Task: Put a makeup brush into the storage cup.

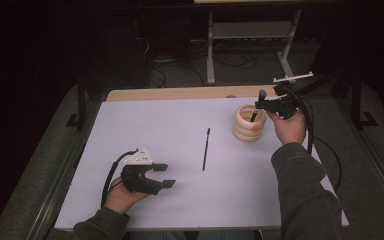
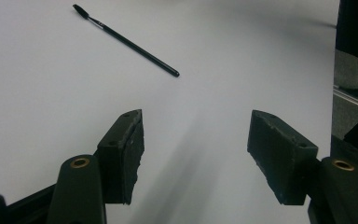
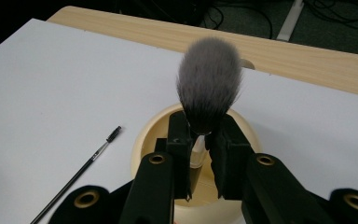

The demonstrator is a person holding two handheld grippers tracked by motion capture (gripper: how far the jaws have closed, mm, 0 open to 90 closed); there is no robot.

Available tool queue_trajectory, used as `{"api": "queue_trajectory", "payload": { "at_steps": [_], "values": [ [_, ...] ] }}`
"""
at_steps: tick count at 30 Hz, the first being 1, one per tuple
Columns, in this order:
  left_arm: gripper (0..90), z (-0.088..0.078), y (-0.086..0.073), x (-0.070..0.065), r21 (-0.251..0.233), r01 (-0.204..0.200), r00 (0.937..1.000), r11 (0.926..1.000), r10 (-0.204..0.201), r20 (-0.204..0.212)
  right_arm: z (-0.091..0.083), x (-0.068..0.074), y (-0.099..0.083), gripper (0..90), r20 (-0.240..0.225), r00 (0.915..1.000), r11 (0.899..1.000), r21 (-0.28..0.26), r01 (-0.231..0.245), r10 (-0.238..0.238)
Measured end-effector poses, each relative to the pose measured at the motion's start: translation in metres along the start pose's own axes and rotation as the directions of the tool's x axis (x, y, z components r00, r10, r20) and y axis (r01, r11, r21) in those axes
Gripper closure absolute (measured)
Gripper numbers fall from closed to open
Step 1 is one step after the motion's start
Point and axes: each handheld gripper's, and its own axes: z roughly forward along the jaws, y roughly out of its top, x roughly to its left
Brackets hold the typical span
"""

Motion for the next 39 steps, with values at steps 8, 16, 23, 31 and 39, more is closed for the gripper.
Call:
{"api": "queue_trajectory", "payload": {
  "at_steps": [8,16,23,31,39],
  "values": [
    [35.9,-0.001,0.000,0.001,-0.001,-0.006,1.0000,1.0000,0.006,-0.002,0.004,-0.001,-0.004,77.1,0.001,1.0000,1.000,0.005,-0.007,0.007],
    [35.8,-0.001,0.000,0.001,-0.001,-0.006,1.0000,1.0000,0.006,-0.004,0.008,-0.003,-0.009,77.0,-0.005,0.9999,1.000,0.019,-0.014,0.015],
    [35.7,-0.001,0.000,0.001,0.001,-0.006,1.0000,1.0000,0.006,-0.003,0.011,-0.004,-0.015,72.6,0.016,0.9999,1.000,0.030,-0.004,0.003],
    [35.8,-0.001,0.000,0.001,-0.003,-0.003,1.0000,1.0000,0.003,-0.004,0.004,-0.007,-0.020,58.4,0.047,0.9989,1.000,-0.002,-0.008,0.008],
    [35.4,-0.003,0.000,0.003,-0.009,0.003,1.0000,1.0000,-0.003,-0.004,-0.006,-0.007,-0.028,54.7,0.028,0.9996,1.000,-0.017,-0.005,0.006]
  ]
}}
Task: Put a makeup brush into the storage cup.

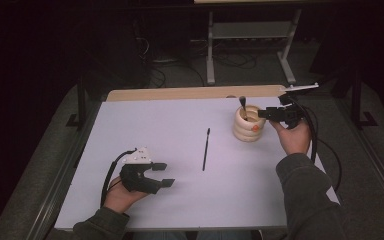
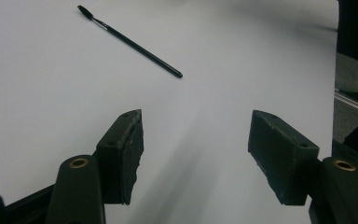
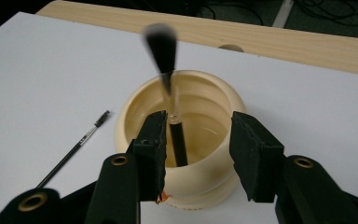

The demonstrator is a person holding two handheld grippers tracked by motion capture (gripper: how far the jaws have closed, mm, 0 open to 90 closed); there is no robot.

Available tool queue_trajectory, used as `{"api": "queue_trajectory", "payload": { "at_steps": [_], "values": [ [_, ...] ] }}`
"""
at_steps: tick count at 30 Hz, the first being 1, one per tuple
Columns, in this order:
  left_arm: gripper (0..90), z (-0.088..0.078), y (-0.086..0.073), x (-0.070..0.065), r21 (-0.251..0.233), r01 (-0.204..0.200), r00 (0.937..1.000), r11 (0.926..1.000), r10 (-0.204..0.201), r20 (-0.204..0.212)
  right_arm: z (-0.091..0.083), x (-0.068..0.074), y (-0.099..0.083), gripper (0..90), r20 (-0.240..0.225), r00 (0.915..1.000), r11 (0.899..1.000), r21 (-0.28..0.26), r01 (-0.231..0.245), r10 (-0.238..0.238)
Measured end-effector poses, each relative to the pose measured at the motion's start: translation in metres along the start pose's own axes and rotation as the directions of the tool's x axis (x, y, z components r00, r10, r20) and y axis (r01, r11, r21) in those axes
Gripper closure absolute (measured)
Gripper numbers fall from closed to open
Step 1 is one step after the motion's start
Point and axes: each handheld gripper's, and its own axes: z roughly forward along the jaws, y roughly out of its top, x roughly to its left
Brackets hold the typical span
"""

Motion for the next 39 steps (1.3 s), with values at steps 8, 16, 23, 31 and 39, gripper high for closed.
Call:
{"api": "queue_trajectory", "payload": {
  "at_steps": [8,16,23,31,39],
  "values": [
    [35.1,-0.002,-0.001,0.002,-0.004,0.004,1.0000,1.0000,-0.004,-0.003,-0.006,0.008,-0.006,49.6,-0.037,0.9992,1.000,0.005,0.016,-0.015],
    [34.8,-0.002,0.000,0.002,-0.008,0.003,1.0000,1.0000,-0.003,-0.008,-0.011,0.020,-0.011,47.4,-0.064,0.9966,0.999,-0.001,0.053,-0.053],
    [34.5,-0.005,0.001,0.002,-0.013,0.005,0.9999,0.9999,-0.006,-0.016,-0.011,0.036,-0.010,43.1,-0.099,0.9923,0.997,0.004,0.075,-0.074],
    [34.4,-0.008,0.002,0.001,-0.021,0.000,0.9997,0.9998,-0.001,-0.024,-0.012,0.059,-0.010,38.2,-0.123,0.9857,0.993,0.004,0.117,-0.115],
    [34.4,-0.009,0.003,0.001,-0.019,-0.004,0.9997,0.9998,0.004,-0.024,-0.010,0.075,-0.012,32.1,-0.166,0.9774,0.991,0.011,0.134,-0.130]
  ]
}}
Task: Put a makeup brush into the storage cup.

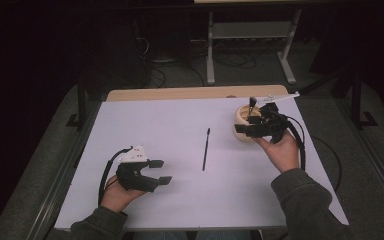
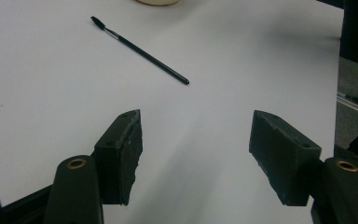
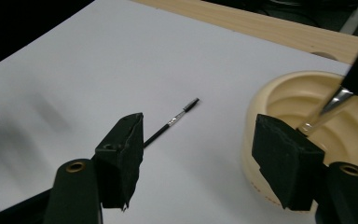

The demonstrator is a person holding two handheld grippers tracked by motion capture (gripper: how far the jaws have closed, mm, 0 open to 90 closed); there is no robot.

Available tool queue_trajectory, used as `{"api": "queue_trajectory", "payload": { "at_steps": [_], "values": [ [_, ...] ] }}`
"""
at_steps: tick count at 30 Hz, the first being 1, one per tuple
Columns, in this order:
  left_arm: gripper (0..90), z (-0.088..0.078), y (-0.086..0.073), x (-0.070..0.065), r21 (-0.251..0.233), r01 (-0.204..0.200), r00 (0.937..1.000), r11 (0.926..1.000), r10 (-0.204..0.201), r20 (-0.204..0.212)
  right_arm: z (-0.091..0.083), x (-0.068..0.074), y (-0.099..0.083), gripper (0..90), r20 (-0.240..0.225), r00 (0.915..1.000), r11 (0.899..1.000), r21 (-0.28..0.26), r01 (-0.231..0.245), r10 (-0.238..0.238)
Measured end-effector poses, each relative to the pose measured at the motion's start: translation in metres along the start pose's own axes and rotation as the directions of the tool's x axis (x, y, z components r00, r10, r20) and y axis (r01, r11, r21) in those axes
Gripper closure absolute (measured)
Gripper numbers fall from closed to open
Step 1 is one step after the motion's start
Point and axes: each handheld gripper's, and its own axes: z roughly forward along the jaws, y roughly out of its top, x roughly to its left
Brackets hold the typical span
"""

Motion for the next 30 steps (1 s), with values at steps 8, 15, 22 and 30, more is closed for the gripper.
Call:
{"api": "queue_trajectory", "payload": {
  "at_steps": [8,15,22,30],
  "values": [
    [34.3,-0.002,0.001,-0.001,-0.003,-0.003,1.0000,1.0000,0.003,-0.002,0.011,0.013,0.002,30.3,-0.020,0.9996,1.000,0.017,0.023,-0.023],
    [34.4,-0.003,0.002,-0.001,-0.002,-0.008,0.9999,1.0000,0.008,-0.010,0.019,0.022,0.003,29.6,-0.038,0.9985,0.999,0.032,0.041,-0.039],
    [34.4,-0.001,0.003,-0.003,0.001,-0.015,0.9998,0.9999,0.015,-0.011,0.024,0.030,0.002,29.1,-0.063,0.9969,0.998,0.031,0.049,-0.047],
    [34.3,-0.003,0.003,-0.004,-0.005,-0.013,0.9998,0.9999,0.013,-0.014,0.031,0.042,0.003,28.6,-0.075,0.9955,0.997,0.046,0.062,-0.058]
  ]
}}
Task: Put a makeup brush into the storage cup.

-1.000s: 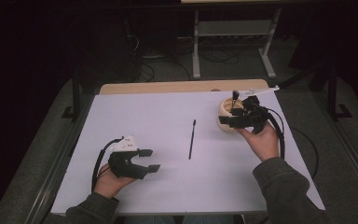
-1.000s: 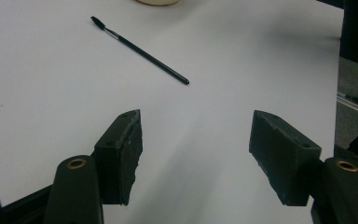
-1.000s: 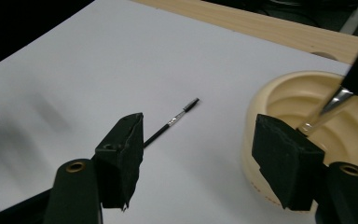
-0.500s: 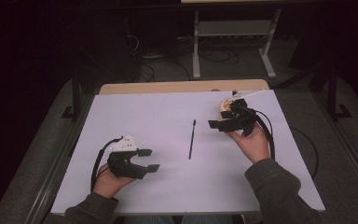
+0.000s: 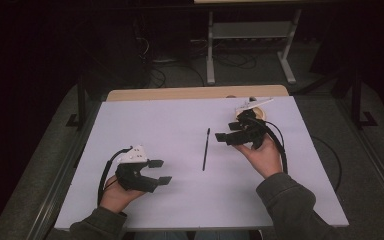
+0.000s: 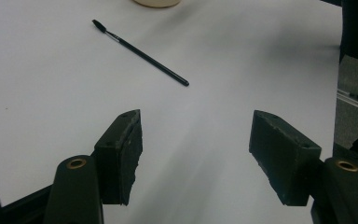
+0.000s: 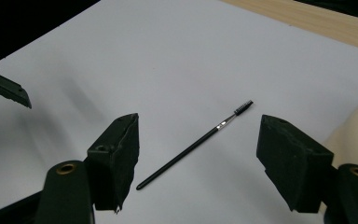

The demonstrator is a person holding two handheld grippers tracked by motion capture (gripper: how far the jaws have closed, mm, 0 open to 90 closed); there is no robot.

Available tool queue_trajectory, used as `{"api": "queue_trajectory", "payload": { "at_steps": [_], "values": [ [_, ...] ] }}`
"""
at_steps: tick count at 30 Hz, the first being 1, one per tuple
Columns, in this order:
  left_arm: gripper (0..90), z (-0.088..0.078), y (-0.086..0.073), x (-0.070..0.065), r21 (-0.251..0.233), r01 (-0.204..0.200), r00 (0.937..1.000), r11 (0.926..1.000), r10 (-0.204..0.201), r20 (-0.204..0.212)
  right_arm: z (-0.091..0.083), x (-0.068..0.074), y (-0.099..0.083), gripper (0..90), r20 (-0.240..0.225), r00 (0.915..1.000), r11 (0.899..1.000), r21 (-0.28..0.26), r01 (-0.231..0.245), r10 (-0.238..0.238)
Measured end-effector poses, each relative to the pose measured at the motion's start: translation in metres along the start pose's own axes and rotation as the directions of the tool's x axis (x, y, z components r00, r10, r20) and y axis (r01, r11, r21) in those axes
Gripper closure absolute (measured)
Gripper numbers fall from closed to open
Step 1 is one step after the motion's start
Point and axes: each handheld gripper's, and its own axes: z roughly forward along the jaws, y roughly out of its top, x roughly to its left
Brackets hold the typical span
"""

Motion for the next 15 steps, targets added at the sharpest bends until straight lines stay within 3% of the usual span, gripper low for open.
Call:
{"api": "queue_trajectory", "payload": {
  "at_steps": [15],
  "values": [
    [34.3,-0.001,0.000,0.000,-0.004,0.002,1.0000,1.0000,-0.002,0.001,0.022,0.017,0.006,26.7,-0.034,0.9994,0.999,0.032,0.008,-0.007]
  ]
}}
